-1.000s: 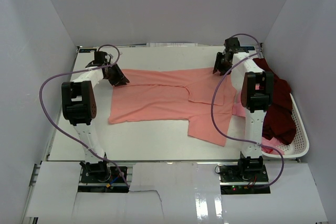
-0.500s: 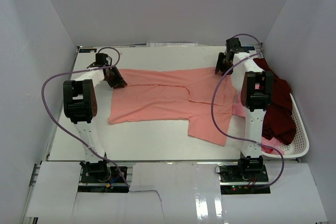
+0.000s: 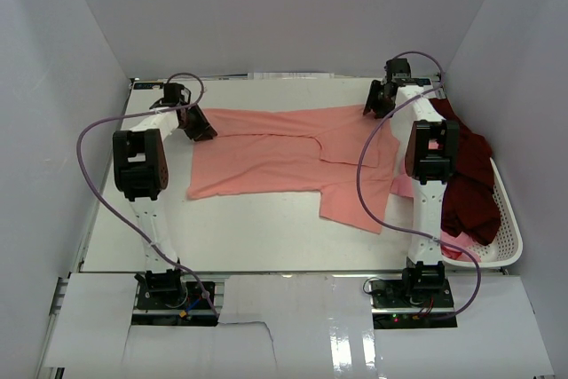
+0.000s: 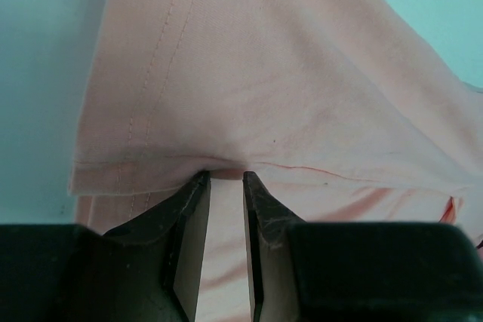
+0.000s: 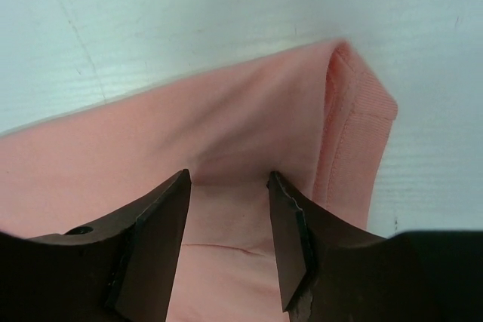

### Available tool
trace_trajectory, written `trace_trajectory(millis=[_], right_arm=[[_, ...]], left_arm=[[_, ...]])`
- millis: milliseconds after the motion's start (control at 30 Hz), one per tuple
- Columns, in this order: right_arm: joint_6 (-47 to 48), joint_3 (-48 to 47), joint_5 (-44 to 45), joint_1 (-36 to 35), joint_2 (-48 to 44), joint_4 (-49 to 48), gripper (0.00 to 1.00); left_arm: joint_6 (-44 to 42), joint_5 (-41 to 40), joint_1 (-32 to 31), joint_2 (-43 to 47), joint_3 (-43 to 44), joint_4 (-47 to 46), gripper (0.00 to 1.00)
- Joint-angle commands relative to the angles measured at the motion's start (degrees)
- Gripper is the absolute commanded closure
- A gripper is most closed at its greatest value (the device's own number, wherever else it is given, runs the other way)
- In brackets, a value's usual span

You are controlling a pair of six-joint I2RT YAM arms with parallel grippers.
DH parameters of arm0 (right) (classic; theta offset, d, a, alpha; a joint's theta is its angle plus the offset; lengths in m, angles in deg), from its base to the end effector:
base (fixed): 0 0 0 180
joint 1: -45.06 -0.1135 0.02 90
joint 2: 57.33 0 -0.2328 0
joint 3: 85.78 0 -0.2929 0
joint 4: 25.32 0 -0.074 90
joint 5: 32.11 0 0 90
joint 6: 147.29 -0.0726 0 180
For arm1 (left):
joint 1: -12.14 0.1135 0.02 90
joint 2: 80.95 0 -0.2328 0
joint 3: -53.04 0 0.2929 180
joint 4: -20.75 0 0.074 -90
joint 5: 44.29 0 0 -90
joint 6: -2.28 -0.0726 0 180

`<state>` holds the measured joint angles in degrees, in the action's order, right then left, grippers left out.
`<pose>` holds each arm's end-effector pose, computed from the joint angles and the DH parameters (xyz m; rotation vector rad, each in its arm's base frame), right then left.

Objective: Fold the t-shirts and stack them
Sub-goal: Fold the flattened tshirt in 1/3 of the way

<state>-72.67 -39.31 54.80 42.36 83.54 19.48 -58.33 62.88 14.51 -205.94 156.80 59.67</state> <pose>0.5802 0.0313 0.1073 0.2521 2.4772 0.2005 0.4983 -0.0008 0.0738 -0.6228 2.5790 -0.5542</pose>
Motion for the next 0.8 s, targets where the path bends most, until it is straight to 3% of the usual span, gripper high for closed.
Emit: trace_trajectory(millis=[0,333,567,700,767], right_arm=[[-1.14,-1.86,-1.47,0.76,4.14,-2.1,0.47],[-4.84,-3.71,-11.75,2.0,4.94,-13.53,0.45],[-5.28,-6.96,-20.8,5.33,0.02,-20.74,0.44],[-2.82,-0.39,-22.48,5.42,-9.02,-23.91,0.44],[-1.06,3.22,-21.79,5.42,-15.79,-23.92,0.43]], left_arm=[[-0.38,-2.84,0.53,-4.03,2.53,2.35,0.64],[1.11,0.84,3.69,-10.53,14.92,7.08,0.64],[1.2,2.6,4.04,-10.28,33.55,15.87,0.63],[1.11,3.49,4.4,0.05,31.03,15.19,0.63],[-0.28,2.0,4.31,5.08,25.59,14.22,0.63]])
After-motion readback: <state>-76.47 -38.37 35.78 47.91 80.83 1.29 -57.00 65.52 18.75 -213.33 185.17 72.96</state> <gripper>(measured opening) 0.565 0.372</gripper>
